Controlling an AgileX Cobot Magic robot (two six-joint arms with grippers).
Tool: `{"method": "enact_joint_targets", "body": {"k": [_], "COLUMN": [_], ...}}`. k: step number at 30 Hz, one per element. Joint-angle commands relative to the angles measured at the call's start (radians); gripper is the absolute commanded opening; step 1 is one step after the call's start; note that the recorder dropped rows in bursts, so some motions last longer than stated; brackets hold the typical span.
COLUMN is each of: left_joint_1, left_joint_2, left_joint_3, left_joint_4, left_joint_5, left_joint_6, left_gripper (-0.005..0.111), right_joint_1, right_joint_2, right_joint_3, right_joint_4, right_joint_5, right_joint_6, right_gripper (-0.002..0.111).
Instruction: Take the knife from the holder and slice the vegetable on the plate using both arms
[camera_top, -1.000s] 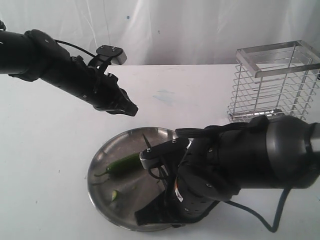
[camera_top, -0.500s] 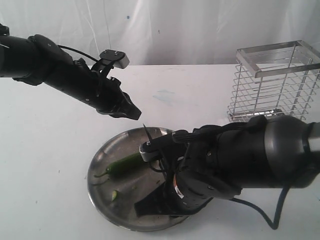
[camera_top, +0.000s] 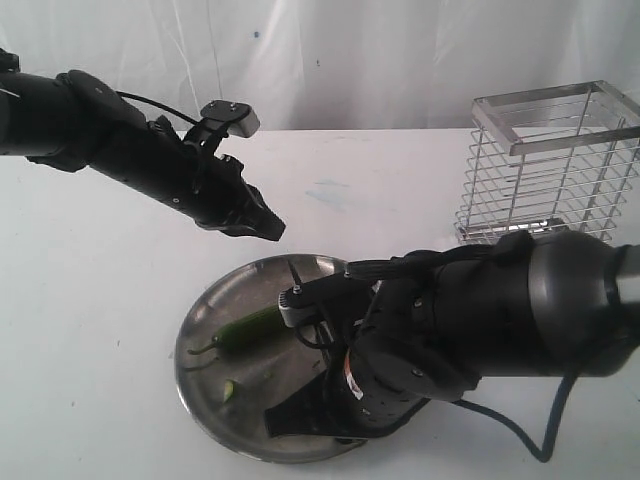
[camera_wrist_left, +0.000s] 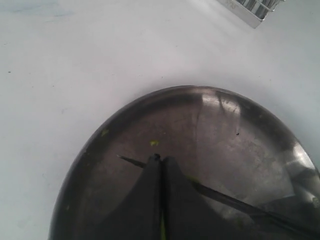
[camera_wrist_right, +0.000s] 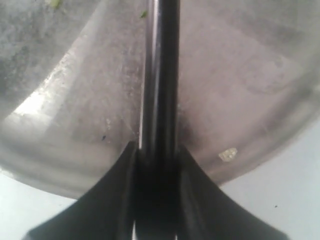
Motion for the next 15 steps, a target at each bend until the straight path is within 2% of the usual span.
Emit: {"method": "enact_joint_targets", "body": {"k": [1,9,15], "left_joint_1": [-0.002,-0.002,-0.002], "left_joint_2": [0.000,0.002,0.040], "left_joint_3": [0.005,0.005,0.005], "left_joint_4": [-0.056,-0.104,-0.111], "left_joint_5": [0.047,0.097,0.105], "left_joint_6": [0.041,0.118,0.116], "left_gripper": [0.000,0.000,0.000], "right_joint_1": [-0.007,-0.007,-0.007], "right_joint_2": [0.001,0.003,0.003], "right_joint_3": [-0.003,-0.003,-0.003], "right_joint_4": [0.009,0.006,0.006], "right_joint_5": [0.005,0.033,0.033], "right_joint_6": [-0.021,-0.021,-0.021], "right_gripper": [0.000,0.000,0.000]}}
